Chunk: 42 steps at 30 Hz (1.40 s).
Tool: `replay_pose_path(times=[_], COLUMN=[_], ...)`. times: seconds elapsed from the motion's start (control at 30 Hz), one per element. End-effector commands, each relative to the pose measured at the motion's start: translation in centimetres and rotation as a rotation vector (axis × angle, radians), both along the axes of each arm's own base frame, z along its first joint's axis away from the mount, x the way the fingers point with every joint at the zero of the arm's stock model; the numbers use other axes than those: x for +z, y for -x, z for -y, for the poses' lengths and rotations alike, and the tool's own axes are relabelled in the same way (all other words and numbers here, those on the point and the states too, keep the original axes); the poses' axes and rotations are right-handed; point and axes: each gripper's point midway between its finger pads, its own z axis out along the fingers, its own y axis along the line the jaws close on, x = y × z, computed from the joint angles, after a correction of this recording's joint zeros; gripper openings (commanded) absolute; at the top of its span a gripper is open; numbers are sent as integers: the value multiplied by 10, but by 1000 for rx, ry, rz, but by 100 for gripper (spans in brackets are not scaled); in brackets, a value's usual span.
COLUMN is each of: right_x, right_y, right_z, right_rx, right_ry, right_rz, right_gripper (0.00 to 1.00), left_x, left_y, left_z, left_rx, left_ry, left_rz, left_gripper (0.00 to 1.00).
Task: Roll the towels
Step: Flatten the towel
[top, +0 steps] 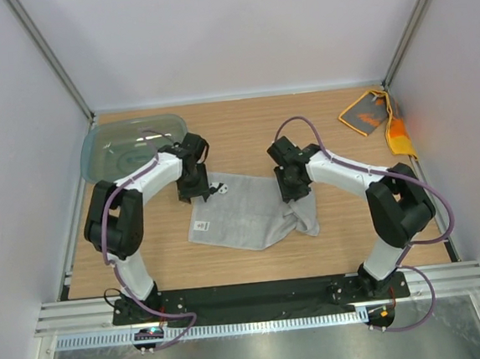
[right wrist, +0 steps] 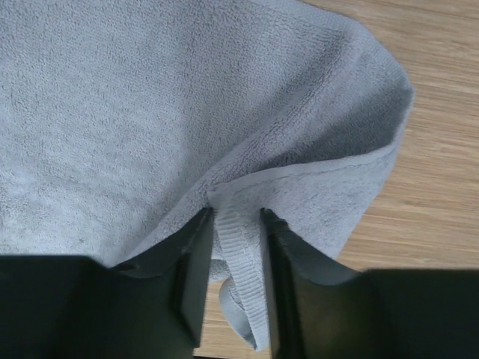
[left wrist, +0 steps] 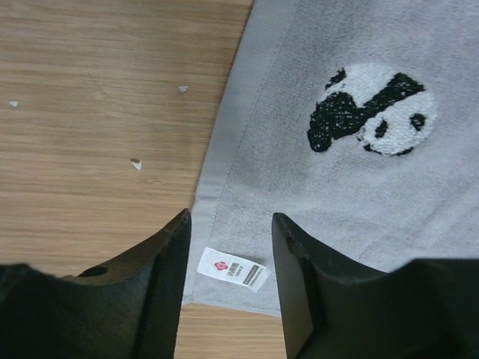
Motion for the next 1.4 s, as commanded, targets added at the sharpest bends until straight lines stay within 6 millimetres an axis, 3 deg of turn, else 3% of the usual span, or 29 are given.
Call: replay_pose_path(times=[0.0,0.07,0.2,0.27,0.4,0.43,0.47,0.57,0.73,0.9,1.0,1.1,1.23,1.37], right_x=[6,7,11,13,17,20,20,25,20,3,0,-3,-1,13], right_y=[-10,-10,-9,-8,-6,-6,-4,-1,6,15,17,17,14,9], right_z=[-6,-5,-2,1,9,7,6,-2,-2,4,8,11,15,19], right_rx=[-6,-7,-5,-7,-14,-12,-7,7,23,30,25,22,15,-1], right_ry=[-5,2,7,12,33,16,11,-40,-37,-8,11,24,41,54], right_rz=[48,51,59,69,90,93,88,82,59,20,20,18,34,78], right_gripper=[34,26,4,1,1,2,10,42,55,56,52,43,11,3], left_x=[-10,-14,-29,-37,-44,-44,-44,-42,-43,-45,-44,-47,-53,-59], left_y=[1,3,12,18,25,27,28,30,34,37,38,39,44,51], left_z=[-5,-7,-11,-14,-16,-17,-17,-19,-21,-21,-22,-22,-26,-37], left_rx=[46,58,79,89,104,106,108,116,120,124,124,126,137,157], left_ry=[-28,-37,-55,-64,-68,-66,-65,-66,-62,-58,-60,-63,-83,-134], left_rz=[-6,-14,-50,-74,-91,-91,-90,-75,-76,-76,-74,-81,-95,-111], left_gripper=[50,50,34,28,27,30,33,38,38,38,37,37,30,24])
